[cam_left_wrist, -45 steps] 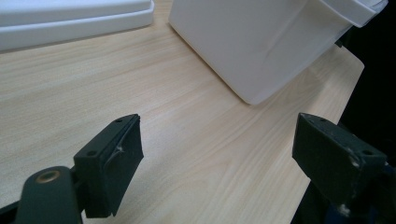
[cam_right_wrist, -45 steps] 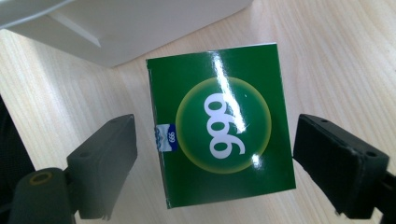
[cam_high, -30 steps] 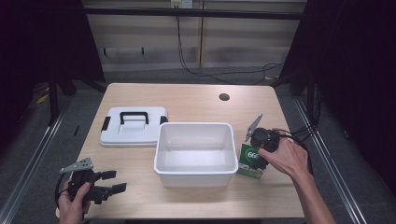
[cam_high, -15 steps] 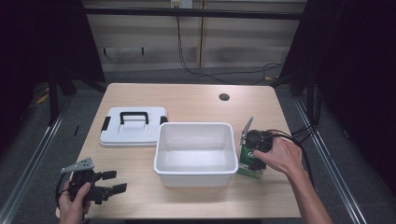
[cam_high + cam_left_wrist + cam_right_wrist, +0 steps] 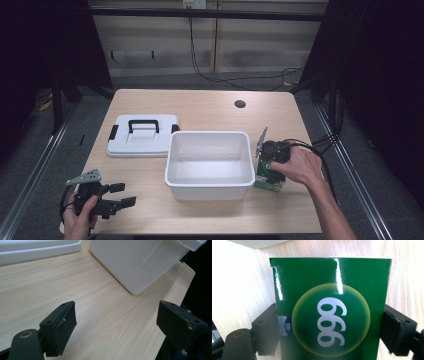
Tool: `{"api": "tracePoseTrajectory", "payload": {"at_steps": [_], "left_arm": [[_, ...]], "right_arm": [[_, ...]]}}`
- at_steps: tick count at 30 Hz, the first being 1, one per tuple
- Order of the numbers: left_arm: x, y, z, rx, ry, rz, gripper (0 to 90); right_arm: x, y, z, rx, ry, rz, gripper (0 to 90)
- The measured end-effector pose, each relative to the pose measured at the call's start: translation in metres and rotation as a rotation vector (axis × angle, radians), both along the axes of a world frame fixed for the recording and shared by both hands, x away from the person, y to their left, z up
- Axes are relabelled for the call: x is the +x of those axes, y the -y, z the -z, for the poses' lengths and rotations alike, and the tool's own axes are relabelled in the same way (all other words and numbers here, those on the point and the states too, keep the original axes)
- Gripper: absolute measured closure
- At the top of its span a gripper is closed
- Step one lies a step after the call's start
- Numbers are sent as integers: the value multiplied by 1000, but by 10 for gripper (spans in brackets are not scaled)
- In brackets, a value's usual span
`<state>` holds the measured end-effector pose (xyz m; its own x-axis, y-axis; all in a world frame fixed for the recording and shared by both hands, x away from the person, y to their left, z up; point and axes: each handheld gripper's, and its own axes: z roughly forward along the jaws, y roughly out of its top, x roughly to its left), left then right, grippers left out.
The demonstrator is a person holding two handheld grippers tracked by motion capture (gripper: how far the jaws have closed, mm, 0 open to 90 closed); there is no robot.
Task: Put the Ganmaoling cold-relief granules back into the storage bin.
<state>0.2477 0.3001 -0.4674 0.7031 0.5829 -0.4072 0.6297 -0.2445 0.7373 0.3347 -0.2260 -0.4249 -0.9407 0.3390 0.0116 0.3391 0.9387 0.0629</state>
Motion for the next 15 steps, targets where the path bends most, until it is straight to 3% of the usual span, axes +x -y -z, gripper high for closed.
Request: {"api": "tracePoseTrajectory", "payload": {"at_steps": [5, 10, 15], "left_arm": [[0, -1, 0, -4, 2, -6, 161], [0, -3, -1, -12, 5, -13, 160], [-1, -2, -1, -18, 3, -13, 160]], "right_arm": [[-1, 1, -4, 11, -11, 18, 161], [-2, 4, -12, 27, 11, 12, 161], [-4, 4, -16, 15, -10, 16, 162]]}}
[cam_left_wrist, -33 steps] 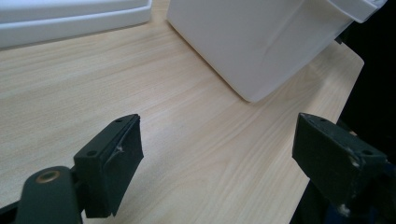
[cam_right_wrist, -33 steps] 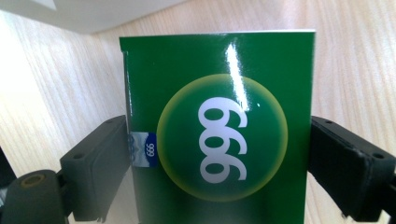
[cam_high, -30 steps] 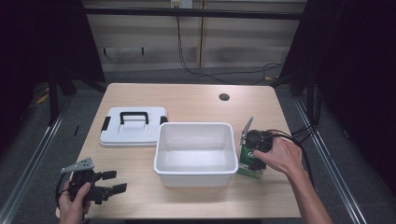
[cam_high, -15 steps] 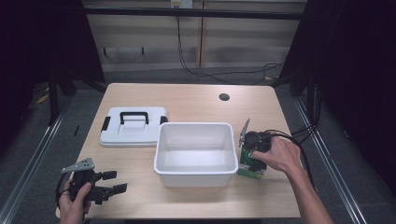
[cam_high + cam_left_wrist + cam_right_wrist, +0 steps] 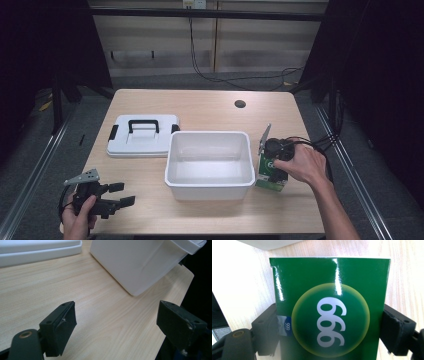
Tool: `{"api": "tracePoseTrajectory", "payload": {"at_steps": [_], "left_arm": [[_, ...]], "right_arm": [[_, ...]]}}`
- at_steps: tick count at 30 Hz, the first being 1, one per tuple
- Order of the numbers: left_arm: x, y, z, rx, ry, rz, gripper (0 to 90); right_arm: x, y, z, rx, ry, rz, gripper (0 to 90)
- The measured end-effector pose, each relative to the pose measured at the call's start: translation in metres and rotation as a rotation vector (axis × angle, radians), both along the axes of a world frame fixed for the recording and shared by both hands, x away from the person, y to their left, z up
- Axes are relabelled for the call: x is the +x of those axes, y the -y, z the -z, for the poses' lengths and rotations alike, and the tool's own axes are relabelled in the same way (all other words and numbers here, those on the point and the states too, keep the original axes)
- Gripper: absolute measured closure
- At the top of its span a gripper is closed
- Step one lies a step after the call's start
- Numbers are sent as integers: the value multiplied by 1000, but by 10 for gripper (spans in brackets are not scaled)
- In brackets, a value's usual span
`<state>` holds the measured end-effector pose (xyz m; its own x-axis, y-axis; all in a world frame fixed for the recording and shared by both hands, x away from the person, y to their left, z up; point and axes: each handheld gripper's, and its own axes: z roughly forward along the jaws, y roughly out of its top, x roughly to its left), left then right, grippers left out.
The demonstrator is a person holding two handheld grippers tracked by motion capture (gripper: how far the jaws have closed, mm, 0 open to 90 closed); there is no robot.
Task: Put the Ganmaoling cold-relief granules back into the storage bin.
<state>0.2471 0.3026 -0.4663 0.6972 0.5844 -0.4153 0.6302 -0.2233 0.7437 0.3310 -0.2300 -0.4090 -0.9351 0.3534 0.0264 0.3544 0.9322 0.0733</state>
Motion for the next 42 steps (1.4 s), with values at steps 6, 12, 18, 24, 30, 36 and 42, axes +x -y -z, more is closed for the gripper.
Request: {"api": "tracePoseTrajectory", "payload": {"at_steps": [6, 12, 18, 24, 30, 36, 42], "left_arm": [[0, 0, 0, 2, 0, 3, 160], [0, 0, 0, -1, -1, 0, 160], [0, 0, 0, -3, -1, 2, 160], [0, 0, 0, 4, 2, 1, 160], [0, 0, 0, 3, 1, 2, 160], [0, 0, 0, 4, 0, 1, 160], [0, 0, 1, 3, -2, 1, 160]], "right_arm": [[1, 4, -5, 25, -4, -1, 162], [0, 5, -9, 42, 1, -3, 162], [1, 6, -18, 46, 9, 0, 162], [-1, 11, -24, 44, 15, -1, 162], [-7, 22, -37, 85, 30, 6, 162], [-12, 32, -48, 134, 53, 17, 162], [-15, 38, -55, 160, 63, 29, 162]]}}
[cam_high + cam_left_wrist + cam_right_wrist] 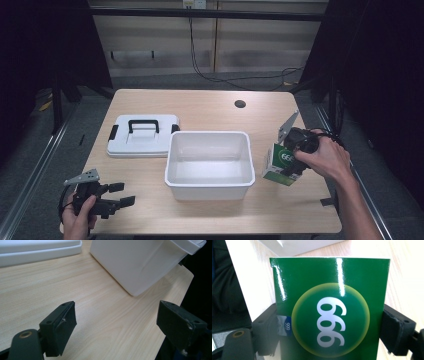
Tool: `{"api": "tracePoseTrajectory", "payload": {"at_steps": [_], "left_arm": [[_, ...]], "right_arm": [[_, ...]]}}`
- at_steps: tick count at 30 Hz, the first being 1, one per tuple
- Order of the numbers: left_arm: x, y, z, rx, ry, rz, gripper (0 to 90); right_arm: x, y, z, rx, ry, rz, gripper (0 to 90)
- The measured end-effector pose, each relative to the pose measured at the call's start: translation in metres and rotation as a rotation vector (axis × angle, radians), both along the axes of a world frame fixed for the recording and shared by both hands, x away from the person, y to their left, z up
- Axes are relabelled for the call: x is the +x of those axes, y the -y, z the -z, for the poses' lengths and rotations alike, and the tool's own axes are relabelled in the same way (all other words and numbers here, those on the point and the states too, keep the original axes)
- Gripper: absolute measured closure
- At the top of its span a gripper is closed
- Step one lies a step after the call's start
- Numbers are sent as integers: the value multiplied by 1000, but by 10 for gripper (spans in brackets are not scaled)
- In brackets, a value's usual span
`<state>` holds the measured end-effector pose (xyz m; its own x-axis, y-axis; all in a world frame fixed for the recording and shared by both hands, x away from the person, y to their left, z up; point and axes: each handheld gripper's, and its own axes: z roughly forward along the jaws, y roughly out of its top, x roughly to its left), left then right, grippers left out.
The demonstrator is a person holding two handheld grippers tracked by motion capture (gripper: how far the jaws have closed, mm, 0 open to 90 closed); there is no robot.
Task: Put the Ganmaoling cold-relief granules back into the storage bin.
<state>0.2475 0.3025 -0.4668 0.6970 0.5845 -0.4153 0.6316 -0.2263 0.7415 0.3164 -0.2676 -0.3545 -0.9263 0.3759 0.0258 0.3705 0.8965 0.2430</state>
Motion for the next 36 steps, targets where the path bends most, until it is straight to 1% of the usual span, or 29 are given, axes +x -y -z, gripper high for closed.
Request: {"api": "tracePoseTrajectory", "payload": {"at_steps": [1, 2, 4, 6, 7, 10, 11, 12, 13, 14, 15, 18, 20, 21, 22, 23, 24, 26, 27, 30, 31, 32, 33, 36], "left_arm": [[0, 0, 0, -1, -2, 0, 160], [0, 0, 0, 0, -2, 1, 160], [0, 0, 0, 0, -2, 1, 160], [0, 0, 0, 1, 1, -1, 160], [0, 0, 0, 1, 1, -1, 160], [0, 0, 0, 2, 3, -1, 160], [0, 0, 0, 1, 2, 0, 160], [0, 0, 0, 1, 2, 0, 160], [0, 0, 0, 0, 3, -1, 160], [0, 0, 0, 0, 3, -1, 160], [0, 0, 0, -2, 2, 0, 160], [0, 0, 0, -2, 2, 0, 160], [0, 0, 0, -5, 2, -2, 160], [0, 0, 0, -6, 2, -3, 160], [0, -1, -1, -6, 2, -5, 160], [0, -1, 0, -5, 2, -4, 160], [0, 0, 0, -5, 2, -4, 160], [0, 0, -1, -3, 1, -3, 160], [0, 0, -1, -4, 1, -2, 160], [0, 0, -1, -2, 3, -4, 160], [0, 0, -1, -3, 2, -4, 160], [0, 0, -1, -3, 2, -3, 160], [0, 0, -1, -5, 0, -2, 161], [0, 0, -1, -4, 0, -2, 160]], "right_arm": [[0, 2, -2, 15, 6, -6, 162], [-1, 2, -4, 15, -1, 1, 162], [-2, 2, -4, 23, 2, 3, 162], [-2, 4, -6, 45, 8, -12, 162], [-2, 4, -6, 52, 18, -19, 162], [-2, 5, -8, 52, 16, -23, 162], [-4, 5, -11, 49, 16, -10, 163], [-4, 5, -11, 49, 16, -10, 163], [-4, 7, -14, 58, 36, -19, 163], [-4, 7, -14, 58, 36, -19, 163], [-5, 9, -19, 64, 39, 2, 163], [-6, 11, -22, 74, 45, 5, 163], [-6, 13, -26, 80, 57, 4, 164], [-7, 13, -28, 79, 58, 14, 164], [-7, 13, -29, 83, 56, 7, 164], [-7, 14, -31, 87, 66, 4, 164], [-8, 14, -33, 85, 63, 15, 164], [-8, 13, -37, 85, 65, 17, 164], [-8, 12, -38, 84, 73, 16, 164], [-9, 11, -43, 95, 71, 13, 164], [-9, 11, -44, 101, 76, 18, 164], [-8, 11, -46, 103, 83, 14, 164], [-9, 10, -48, 99, 83, 22, 164], [-9, 9, -51, 103, 85, 16, 163]]}}
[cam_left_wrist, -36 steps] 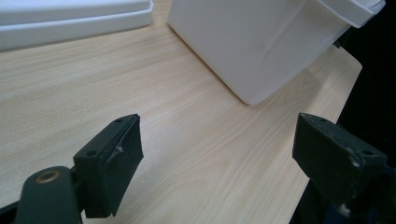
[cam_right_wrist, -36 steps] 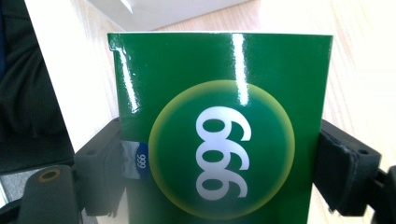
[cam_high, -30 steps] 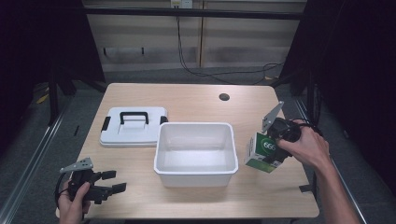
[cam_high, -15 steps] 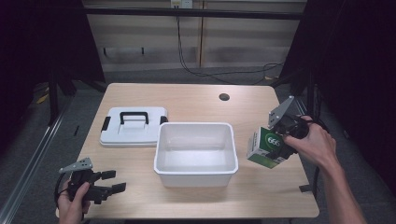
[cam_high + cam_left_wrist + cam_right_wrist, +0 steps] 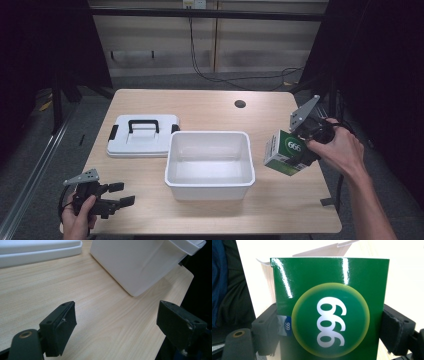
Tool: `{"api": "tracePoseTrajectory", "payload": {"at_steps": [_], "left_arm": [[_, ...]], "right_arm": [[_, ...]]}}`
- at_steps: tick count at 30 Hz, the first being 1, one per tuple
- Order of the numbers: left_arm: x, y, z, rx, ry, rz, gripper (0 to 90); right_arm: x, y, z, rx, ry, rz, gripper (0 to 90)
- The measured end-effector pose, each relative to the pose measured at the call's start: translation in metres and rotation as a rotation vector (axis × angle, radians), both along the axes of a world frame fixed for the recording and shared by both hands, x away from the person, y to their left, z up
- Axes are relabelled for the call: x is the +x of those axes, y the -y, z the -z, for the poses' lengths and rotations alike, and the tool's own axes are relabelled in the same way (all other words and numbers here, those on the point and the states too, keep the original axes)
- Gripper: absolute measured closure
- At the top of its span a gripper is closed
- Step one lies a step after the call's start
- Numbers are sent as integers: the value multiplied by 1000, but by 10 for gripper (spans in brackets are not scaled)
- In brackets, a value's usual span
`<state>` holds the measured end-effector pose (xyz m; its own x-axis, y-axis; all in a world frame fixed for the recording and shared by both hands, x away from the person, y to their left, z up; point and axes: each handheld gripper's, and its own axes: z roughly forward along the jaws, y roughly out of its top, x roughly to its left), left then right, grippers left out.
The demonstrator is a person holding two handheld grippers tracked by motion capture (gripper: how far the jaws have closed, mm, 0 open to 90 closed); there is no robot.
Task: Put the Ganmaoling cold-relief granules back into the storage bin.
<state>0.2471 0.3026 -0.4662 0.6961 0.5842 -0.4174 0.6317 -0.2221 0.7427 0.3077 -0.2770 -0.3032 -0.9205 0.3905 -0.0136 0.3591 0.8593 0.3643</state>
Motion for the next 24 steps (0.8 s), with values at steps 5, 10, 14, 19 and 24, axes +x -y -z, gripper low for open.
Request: {"api": "tracePoseTrajectory", "payload": {"at_steps": [5, 10, 14, 19, 24], "left_arm": [[0, 0, 0, -1, 0, 0, 160], [0, 0, 0, 2, 3, -1, 160], [0, 0, 0, 1, 1, -1, 160], [0, 0, 0, 1, 1, -2, 160], [0, 0, 0, 3, 3, 0, 160]], "right_arm": [[0, -2, -14, 5, 20, -8, 163], [0, -7, -20, 9, 28, -16, 163], [4, -17, -25, 4, 38, -47, 164], [6, -29, -32, -6, 39, -63, 164], [9, -40, -38, -12, 39, -79, 164]]}}
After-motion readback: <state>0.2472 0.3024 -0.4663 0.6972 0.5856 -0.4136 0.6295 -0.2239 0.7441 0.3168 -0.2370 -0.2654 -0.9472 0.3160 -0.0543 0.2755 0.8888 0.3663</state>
